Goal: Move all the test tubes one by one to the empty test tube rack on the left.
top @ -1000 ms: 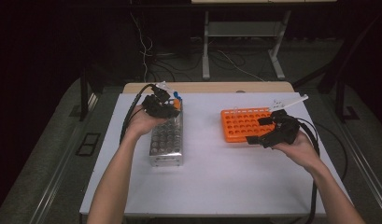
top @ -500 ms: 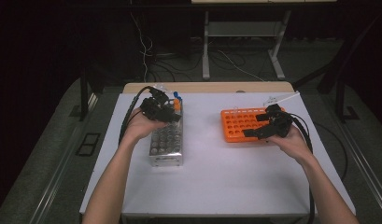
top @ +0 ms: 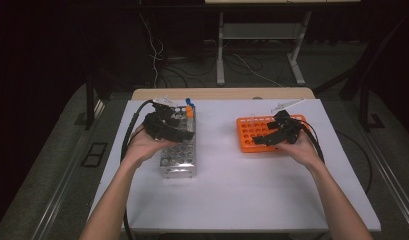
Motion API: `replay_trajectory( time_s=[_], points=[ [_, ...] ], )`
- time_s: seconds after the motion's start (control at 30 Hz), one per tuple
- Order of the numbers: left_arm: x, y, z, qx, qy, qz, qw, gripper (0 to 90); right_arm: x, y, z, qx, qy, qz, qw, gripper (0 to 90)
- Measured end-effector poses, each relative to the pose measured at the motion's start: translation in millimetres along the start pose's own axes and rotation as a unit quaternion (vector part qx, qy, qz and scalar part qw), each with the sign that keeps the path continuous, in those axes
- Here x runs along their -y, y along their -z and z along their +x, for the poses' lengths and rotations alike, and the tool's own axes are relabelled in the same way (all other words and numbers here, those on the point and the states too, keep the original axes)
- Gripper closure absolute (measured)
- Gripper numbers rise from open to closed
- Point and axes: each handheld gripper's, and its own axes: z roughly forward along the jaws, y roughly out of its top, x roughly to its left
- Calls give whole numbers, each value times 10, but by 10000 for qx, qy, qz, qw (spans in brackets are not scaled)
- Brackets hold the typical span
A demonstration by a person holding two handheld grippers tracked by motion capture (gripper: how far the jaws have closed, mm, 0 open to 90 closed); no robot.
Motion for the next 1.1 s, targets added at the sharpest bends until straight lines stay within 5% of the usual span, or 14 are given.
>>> replay_trajectory(
  time_s=[0.13, 0.37, 0.93, 1.1],
  points=[
    [104, -5, -83, 50, 4, 104, 9999, 0, -31, -83, -29, 45, 7, -10, 10000, 3],
    [258, 48, -184, 98, -34, -21, 9999, 0, -98, -201, -52, 180, 161, -36, 9997, 160],
    [416, 156, -272, 187, -73, -266, 9994, 0, -158, -357, -83, 575, 377, -35, 9976, 728],
    [425, 147, -268, 180, -68, -263, 9995, 0, -167, -358, -58, 639, 440, -32, 9970, 745]
  ],
)
